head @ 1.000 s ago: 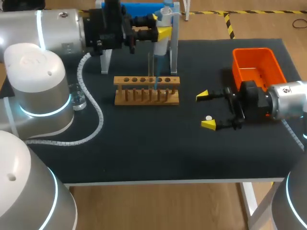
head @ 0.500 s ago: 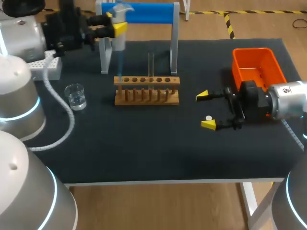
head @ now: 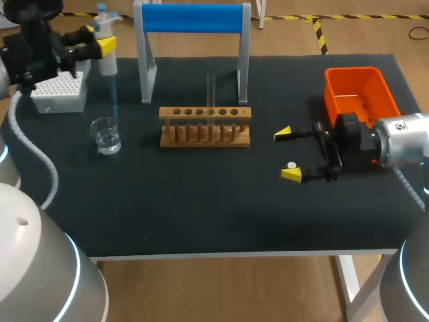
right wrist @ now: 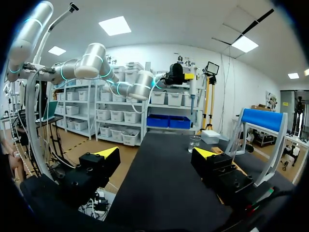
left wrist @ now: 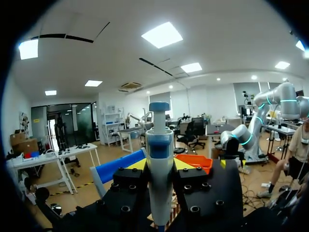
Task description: Invert the test tube, pick up the pipette, mount the tip to pipette, aspirate from beaker and dispense into the tube, eject the tip, return the pipette, and cap with the stopper.
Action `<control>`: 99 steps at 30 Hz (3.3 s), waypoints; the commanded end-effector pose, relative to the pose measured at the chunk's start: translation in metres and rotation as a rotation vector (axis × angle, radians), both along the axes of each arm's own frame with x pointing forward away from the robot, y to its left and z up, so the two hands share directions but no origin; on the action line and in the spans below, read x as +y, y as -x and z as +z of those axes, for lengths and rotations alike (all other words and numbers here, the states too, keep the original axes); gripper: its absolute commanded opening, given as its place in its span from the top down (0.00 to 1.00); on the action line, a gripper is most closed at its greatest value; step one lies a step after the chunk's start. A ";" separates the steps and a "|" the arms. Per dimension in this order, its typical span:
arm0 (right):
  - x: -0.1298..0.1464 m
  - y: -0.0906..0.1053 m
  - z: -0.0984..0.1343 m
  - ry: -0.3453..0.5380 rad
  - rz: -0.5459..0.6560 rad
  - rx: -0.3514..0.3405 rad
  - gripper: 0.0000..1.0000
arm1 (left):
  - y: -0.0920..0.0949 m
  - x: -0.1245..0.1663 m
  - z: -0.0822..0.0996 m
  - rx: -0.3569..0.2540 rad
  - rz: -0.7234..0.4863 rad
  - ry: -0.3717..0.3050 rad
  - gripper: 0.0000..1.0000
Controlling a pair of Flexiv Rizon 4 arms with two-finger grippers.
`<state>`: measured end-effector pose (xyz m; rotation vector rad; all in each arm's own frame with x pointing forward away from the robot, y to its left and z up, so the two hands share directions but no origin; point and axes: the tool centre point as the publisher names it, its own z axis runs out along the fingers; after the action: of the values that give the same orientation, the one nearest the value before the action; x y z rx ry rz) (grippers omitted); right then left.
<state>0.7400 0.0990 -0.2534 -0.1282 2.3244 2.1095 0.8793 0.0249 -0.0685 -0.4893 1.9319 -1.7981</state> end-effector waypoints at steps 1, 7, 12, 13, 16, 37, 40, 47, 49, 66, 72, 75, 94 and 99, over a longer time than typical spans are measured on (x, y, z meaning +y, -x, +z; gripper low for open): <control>-0.001 0.001 0.000 0.000 -0.002 -0.001 0.00 | 0.012 0.033 -0.003 -0.008 0.004 0.014 1.00; -0.001 0.001 0.000 0.000 -0.002 -0.001 0.00 | 0.004 0.041 -0.009 -0.020 0.016 0.033 1.00; -0.001 0.001 0.000 0.000 -0.002 -0.001 0.00 | -0.006 0.040 -0.014 -0.018 0.007 0.035 1.00; -0.001 0.001 0.000 0.000 -0.002 -0.001 0.00 | -0.008 0.040 -0.015 -0.018 0.007 0.036 1.00; -0.001 0.001 0.000 0.000 -0.002 -0.001 0.00 | -0.013 0.040 -0.016 -0.021 0.003 0.037 1.00; -0.001 0.001 0.000 0.000 -0.002 -0.001 0.00 | -0.021 0.037 -0.019 -0.023 -0.008 0.030 1.00; -0.001 0.001 0.000 0.000 -0.002 -0.001 0.00 | -0.021 0.037 -0.019 -0.023 -0.008 0.030 1.00; -0.001 0.001 0.000 0.000 -0.002 -0.001 0.00 | -0.021 0.037 -0.019 -0.023 -0.008 0.030 1.00; -0.001 0.001 0.000 0.000 -0.002 -0.001 0.00 | -0.021 0.037 -0.019 -0.023 -0.008 0.030 1.00; 0.119 -0.023 -0.025 0.100 -0.061 0.060 0.00 | -0.021 0.037 -0.019 -0.023 -0.008 0.030 1.00; 0.171 -0.032 -0.022 0.160 -0.092 0.058 0.00 | -0.021 0.037 -0.019 -0.023 -0.008 0.030 1.00; 0.192 -0.036 -0.022 0.180 -0.114 0.068 0.00 | -0.021 0.037 -0.019 -0.023 -0.008 0.030 1.00; 0.258 -0.055 -0.043 0.317 -0.288 0.058 0.00 | -0.021 0.037 -0.019 -0.023 -0.008 0.030 1.00; 0.266 -0.064 -0.053 0.333 -0.310 0.060 0.00 | -0.021 0.037 -0.019 -0.023 -0.008 0.030 1.00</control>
<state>0.7977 0.3289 -0.2912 0.2585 2.5269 1.6300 0.9004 0.0616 -0.0870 -0.4707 1.8967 -1.8313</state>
